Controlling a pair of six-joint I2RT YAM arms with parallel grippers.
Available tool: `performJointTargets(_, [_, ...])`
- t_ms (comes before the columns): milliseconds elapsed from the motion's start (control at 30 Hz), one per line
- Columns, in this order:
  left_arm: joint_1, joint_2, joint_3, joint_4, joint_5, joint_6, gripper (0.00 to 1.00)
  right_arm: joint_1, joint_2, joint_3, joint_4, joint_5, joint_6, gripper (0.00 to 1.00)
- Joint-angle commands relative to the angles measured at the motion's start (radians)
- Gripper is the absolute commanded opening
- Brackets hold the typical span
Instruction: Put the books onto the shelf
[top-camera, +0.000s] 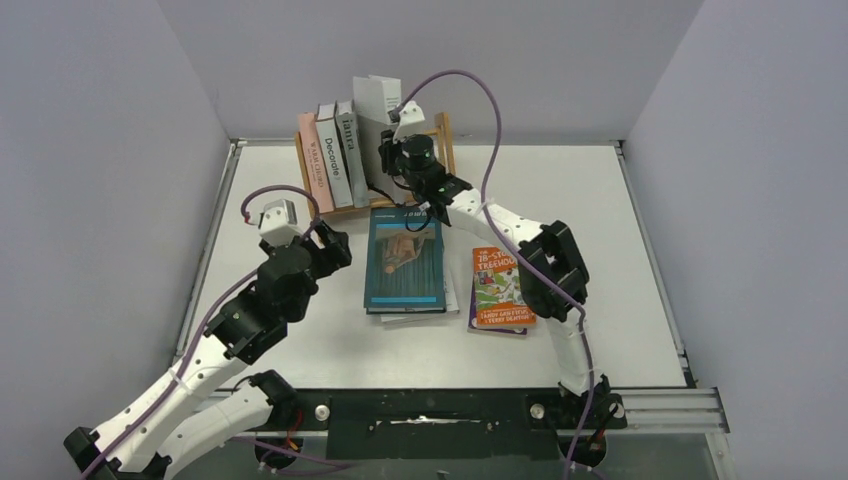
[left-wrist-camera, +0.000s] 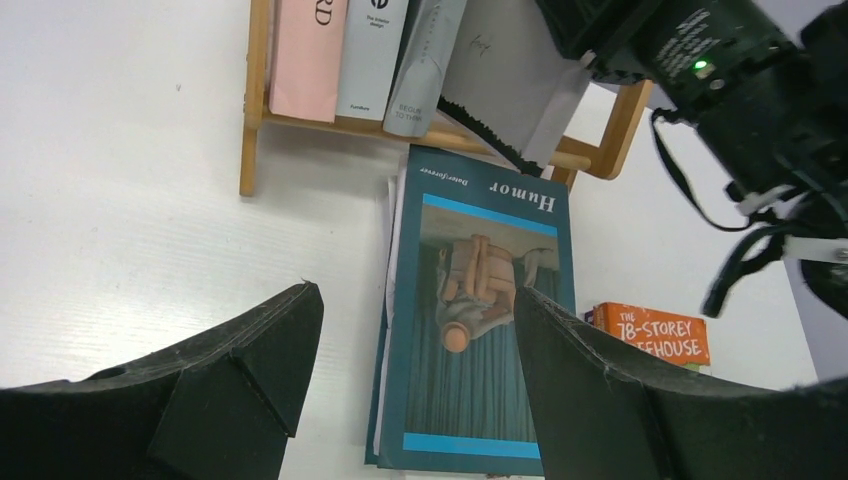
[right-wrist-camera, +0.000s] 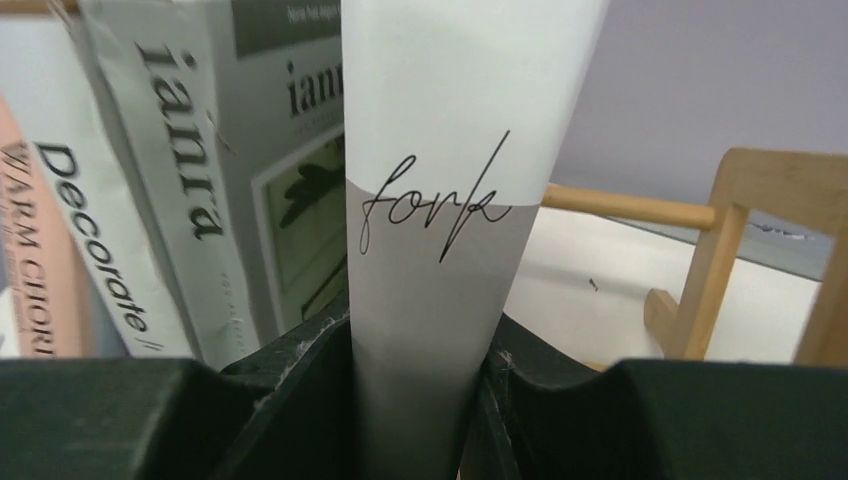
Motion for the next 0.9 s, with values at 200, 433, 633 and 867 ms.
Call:
performJointTargets(200, [0.013, -0.061, -0.031, 0.013, -0.012, -0.030, 0.70, 0.048, 0.138, 0.160, 0.218, 0.086, -0.087, 0.10])
performJointTargets(433, [0.023, -0.058, -0.049, 0.019, -0.003, -0.037, 0.70, 0.058, 0.160, 0.161, 0.254, 0.037, -0.043, 0.35])
performJointTargets(633, [0.023, -0.048, -0.061, 0.029, 0.006, -0.045, 0.70, 0.068, 0.099, 0.080, 0.318, 0.021, -0.019, 0.61])
performJointTargets(867, [0.025, -0.044, -0.069, 0.042, 0.013, -0.049, 0.70, 0.075, 0.037, 0.011, 0.354, -0.018, 0.011, 0.63])
